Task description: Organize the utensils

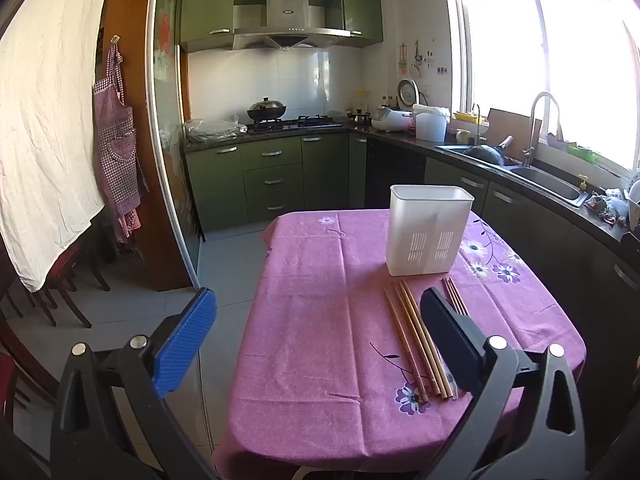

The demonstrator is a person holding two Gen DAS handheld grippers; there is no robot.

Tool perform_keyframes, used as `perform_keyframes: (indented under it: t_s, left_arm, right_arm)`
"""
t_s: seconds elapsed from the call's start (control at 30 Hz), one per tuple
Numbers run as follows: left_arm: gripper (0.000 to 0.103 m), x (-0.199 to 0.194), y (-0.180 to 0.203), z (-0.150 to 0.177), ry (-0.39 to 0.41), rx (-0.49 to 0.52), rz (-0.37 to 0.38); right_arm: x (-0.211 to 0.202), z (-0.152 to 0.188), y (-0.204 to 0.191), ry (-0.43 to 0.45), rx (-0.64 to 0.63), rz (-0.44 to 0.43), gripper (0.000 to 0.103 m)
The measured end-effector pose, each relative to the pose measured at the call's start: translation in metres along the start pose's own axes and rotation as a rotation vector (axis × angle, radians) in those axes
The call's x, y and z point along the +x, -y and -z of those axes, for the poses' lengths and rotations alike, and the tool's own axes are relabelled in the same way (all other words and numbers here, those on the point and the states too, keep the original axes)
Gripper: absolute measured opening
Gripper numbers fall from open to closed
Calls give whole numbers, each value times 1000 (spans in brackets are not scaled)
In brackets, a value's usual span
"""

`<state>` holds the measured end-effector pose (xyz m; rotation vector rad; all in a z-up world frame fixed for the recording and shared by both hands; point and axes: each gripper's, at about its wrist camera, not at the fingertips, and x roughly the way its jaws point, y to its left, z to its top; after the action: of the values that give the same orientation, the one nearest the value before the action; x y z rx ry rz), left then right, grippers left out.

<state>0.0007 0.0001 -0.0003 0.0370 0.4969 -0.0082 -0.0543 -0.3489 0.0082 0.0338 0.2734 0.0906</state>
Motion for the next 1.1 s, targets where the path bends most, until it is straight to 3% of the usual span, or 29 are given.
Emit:
perform_keyframes:
  t_s: [1.1]
  left_arm:
    - [97,7,-1,11,-18,-1,4]
  right_arm:
    - [5,1,-6,-14,-3,-8,99]
